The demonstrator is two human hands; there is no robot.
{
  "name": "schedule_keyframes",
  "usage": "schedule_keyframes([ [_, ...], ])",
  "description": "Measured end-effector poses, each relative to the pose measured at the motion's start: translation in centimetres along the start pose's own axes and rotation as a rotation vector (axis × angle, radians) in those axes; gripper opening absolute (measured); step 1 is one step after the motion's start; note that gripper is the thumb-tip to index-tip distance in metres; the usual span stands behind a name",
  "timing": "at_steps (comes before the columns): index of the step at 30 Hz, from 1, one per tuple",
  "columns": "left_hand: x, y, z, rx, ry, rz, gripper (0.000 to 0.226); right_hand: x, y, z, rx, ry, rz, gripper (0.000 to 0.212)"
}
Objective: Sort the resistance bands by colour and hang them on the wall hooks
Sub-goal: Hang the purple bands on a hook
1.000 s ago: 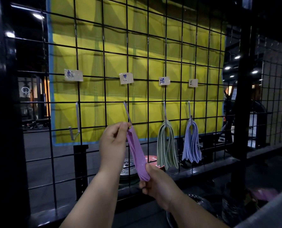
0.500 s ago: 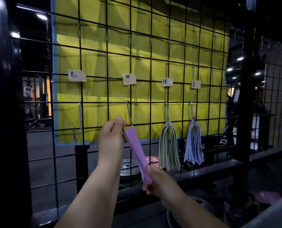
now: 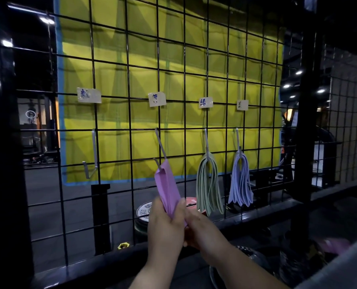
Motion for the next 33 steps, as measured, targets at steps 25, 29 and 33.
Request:
schedule_keyframes([
  [25, 3.3, 2.9, -0.5, 0.119, -0.195, -0.023, 0.029, -0.4, 0.9, 1.2, -0.117, 0.341, 0.040, 0.038],
  [29, 3.0, 4.0, -0.9, 0.172, -0.150, 0.011, 0.028, -0.1, 2.1, 2.6, -0.163, 0.259, 0.012, 0.042],
  [33, 2.7, 5.6, -2.7, 0.281, -0.149, 0.057, 0.032, -0.6, 3.5, 5.0, -0.259, 0.151, -0.086, 0.047],
])
Point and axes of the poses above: each hand's wrist, its own y-axis away from the middle knuckle, its own z-axis out of the back of the hand, x = y × z, the point moved 1 cm from there along -y, towards the middle knuckle, and after that the axes turned 11 degrees about -x, right-handed, at the moved point
